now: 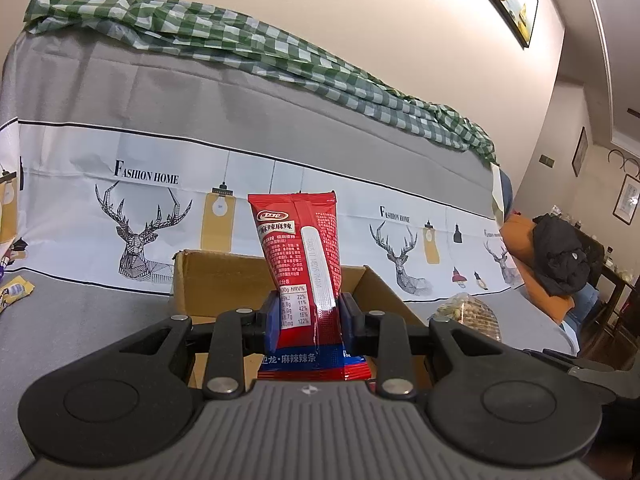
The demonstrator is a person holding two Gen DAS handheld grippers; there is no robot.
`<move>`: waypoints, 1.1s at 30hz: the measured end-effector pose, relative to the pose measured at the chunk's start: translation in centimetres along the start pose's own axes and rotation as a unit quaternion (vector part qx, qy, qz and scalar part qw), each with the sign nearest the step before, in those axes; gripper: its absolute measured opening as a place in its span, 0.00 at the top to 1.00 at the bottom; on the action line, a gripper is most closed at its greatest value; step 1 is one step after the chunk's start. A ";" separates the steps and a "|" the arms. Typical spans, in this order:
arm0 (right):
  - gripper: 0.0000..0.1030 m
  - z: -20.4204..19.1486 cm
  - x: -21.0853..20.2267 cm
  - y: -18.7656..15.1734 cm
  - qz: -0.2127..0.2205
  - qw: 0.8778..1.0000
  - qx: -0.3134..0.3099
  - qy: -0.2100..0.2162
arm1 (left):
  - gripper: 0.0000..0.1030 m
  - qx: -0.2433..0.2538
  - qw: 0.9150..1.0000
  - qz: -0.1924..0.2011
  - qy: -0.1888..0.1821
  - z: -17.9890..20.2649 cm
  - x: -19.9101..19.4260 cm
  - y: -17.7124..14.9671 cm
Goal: Organize snacks
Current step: 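Lift the strip pack with the left tool while the right tool carries the nut bag over the box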
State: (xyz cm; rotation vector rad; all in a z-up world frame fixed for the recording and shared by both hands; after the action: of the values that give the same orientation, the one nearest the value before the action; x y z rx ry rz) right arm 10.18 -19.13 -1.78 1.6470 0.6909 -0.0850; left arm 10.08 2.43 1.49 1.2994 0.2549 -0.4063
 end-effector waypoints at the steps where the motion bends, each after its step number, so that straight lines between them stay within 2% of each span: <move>1: 0.20 0.0 0.0 0.0 0.001 1.000 -0.001 0.000 | 0.68 0.001 1.000 0.000 -0.001 0.0 0.1 0.0; 33: 0.20 0.2 -0.1 -0.1 0.000 1.000 -0.009 -0.004 | 0.68 0.016 1.000 -0.005 -0.023 0.8 1.0 -0.3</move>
State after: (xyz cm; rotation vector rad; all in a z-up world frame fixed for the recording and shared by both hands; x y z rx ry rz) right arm 10.13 -19.32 -1.85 1.6287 0.6839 -0.0845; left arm 10.85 1.41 1.03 1.3189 0.2172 -0.4505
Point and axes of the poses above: each gripper's, at about its wrist camera, not at the fingertips, and x roughly the way its jaws point, z to its right, y to its top, the point moved 4 cm from there along x, roughly the way its jaws point, and after that the axes turned 7 degrees about y, right-handed, at the moved point
